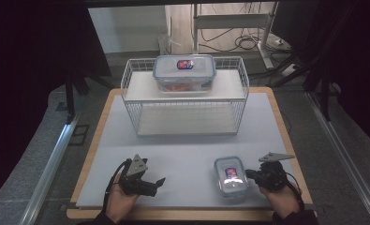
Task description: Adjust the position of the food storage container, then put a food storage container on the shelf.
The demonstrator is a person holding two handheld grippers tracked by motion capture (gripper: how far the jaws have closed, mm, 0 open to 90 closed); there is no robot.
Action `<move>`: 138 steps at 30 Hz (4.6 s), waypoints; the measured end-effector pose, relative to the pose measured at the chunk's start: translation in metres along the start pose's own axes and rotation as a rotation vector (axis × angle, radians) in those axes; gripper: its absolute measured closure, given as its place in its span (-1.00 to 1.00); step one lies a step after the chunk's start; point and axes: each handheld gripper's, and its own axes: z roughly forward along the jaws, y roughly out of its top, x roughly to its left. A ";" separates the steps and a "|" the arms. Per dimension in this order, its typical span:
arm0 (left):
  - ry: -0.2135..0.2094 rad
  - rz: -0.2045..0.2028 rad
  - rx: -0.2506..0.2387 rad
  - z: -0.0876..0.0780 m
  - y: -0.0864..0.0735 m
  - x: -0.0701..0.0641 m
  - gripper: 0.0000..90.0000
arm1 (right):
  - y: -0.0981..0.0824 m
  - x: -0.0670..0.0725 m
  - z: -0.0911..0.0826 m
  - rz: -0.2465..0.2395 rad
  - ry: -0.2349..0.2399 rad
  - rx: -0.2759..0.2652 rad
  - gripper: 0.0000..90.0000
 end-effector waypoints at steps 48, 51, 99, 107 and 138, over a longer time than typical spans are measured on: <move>0.019 -0.072 0.005 -0.012 0.000 0.001 -0.52 | 0.022 0.058 0.023 -0.239 0.084 0.001 0.99; 0.021 -0.071 0.015 -0.011 0.000 0.001 -0.51 | 0.031 0.044 0.033 -0.213 0.069 -0.015 0.99; -0.005 -0.077 0.059 -0.007 -0.006 0.010 -0.84 | 0.029 0.031 0.041 -0.257 0.097 -0.143 -0.72; -0.078 -0.121 0.049 -0.003 0.000 0.008 -0.86 | 0.035 0.036 0.039 -0.242 0.081 -0.133 -0.80; -0.439 -0.303 0.139 0.056 0.029 -0.005 -0.57 | 0.060 0.047 0.080 0.001 0.433 0.092 -0.41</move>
